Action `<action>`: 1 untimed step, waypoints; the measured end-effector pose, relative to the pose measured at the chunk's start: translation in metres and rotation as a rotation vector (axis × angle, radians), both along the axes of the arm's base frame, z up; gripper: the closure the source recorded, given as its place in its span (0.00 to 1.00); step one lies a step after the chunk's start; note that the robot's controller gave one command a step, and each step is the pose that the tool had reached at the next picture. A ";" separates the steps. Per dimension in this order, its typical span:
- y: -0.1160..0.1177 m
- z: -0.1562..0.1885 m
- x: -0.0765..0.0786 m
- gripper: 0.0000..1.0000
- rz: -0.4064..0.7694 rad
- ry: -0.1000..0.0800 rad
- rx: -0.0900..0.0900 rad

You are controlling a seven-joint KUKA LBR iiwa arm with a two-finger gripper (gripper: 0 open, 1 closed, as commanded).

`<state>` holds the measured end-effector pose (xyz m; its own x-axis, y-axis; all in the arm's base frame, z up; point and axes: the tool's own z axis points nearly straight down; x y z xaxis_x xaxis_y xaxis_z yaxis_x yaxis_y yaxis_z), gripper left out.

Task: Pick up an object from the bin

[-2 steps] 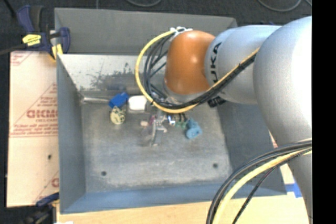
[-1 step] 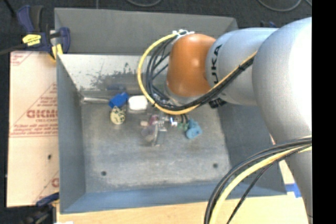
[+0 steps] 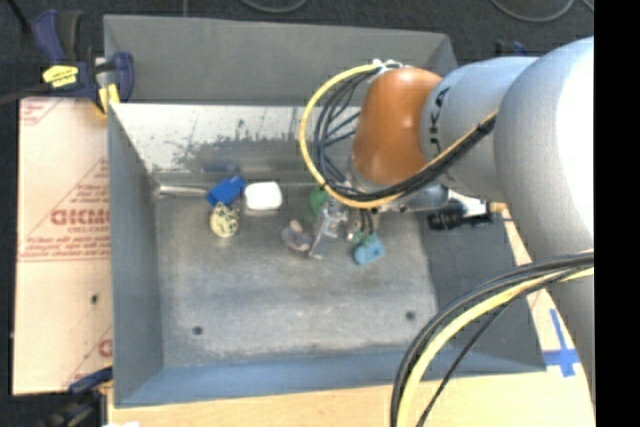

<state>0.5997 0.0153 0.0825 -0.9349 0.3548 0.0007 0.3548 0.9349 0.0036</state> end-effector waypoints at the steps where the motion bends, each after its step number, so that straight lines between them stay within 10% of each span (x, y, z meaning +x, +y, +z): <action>1: 0.001 0.000 0.000 1.00 0.002 0.000 0.000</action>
Offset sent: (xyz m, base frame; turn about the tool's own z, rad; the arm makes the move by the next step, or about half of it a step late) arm 0.0054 0.0192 0.0132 0.1585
